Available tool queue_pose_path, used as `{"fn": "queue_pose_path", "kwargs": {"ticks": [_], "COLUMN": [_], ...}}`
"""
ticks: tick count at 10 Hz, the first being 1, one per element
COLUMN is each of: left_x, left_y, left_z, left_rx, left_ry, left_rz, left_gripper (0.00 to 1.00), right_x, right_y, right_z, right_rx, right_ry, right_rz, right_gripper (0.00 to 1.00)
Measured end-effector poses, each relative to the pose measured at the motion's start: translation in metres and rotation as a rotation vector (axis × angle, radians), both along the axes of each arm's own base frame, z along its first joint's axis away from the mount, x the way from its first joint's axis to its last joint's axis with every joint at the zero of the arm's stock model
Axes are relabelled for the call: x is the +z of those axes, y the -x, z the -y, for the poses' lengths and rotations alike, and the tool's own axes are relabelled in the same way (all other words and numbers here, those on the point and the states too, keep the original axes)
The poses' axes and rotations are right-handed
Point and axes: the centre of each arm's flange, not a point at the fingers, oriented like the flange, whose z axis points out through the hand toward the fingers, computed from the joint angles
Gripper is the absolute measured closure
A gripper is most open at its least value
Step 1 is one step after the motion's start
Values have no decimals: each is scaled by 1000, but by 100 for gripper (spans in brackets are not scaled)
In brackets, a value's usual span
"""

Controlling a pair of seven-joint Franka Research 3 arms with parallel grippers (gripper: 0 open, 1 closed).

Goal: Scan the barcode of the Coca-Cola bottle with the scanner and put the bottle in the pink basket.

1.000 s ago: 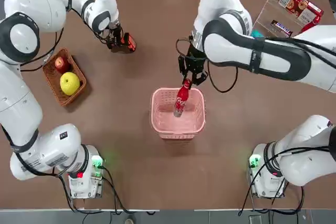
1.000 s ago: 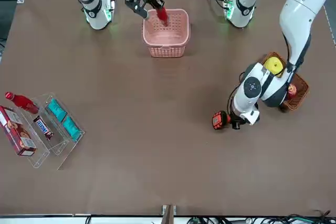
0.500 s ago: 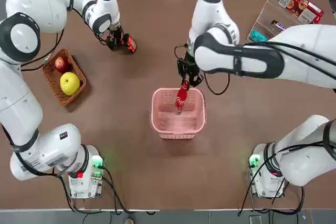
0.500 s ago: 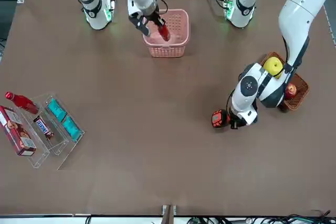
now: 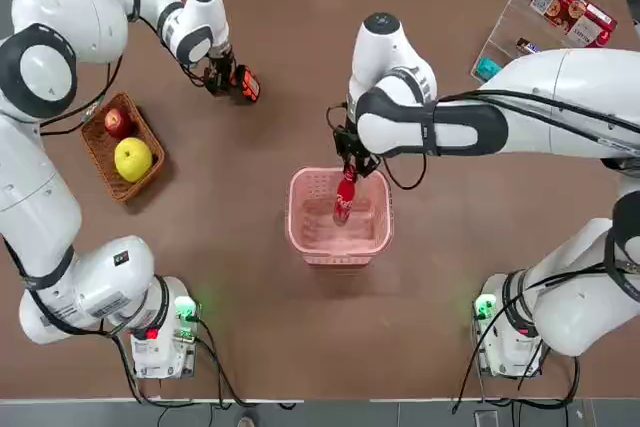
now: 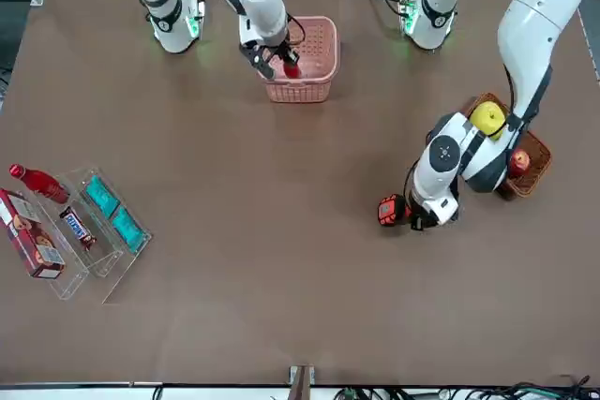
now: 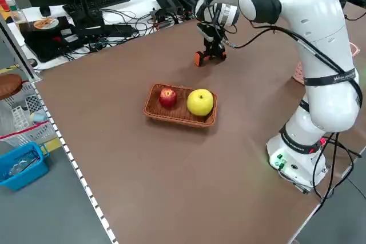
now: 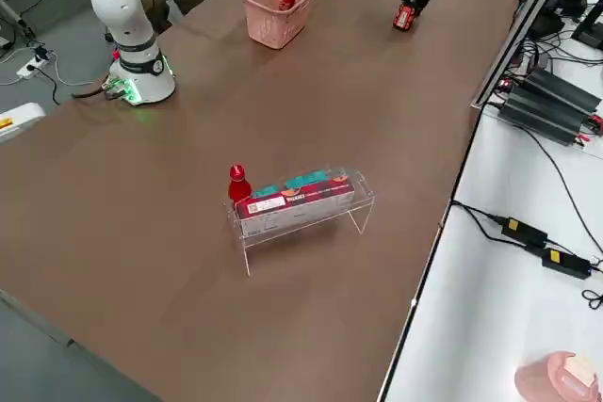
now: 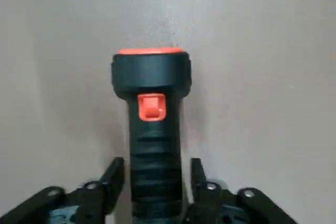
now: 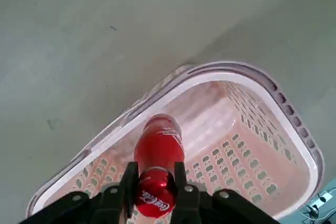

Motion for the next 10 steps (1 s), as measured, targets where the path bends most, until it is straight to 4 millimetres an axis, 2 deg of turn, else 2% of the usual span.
{"fn": "queue_pose_path", "kwargs": {"ticks": [3, 5, 7, 8, 9, 10], "left_x": [0, 1, 3, 4, 5, 6], "left_y": [1, 0, -2, -4, -5, -6], "left_z": [3, 4, 3, 3, 3, 3], "left_rx": [-7, -7, -6, -6, -17, -37], "left_ry": [5, 7, 10, 10, 2, -14], "left_rz": [-2, 1, 8, 11, 20, 36], "left_gripper": [35, 33, 22, 7, 2, 0], "right_x": [-8, -6, -6, -5, -3, 6], "right_y": [-1, -2, -2, -3, -5, -13], "right_z": [-1, -2, -2, -2, -2, -1], "right_rx": [0, 5, 9, 9, 6, -4], "right_ry": [9, 9, 11, 11, 7, -3], "right_rz": [-7, 1, 6, 8, 12, 21], "right_gripper": [67, 58, 53, 52, 51, 45]}}
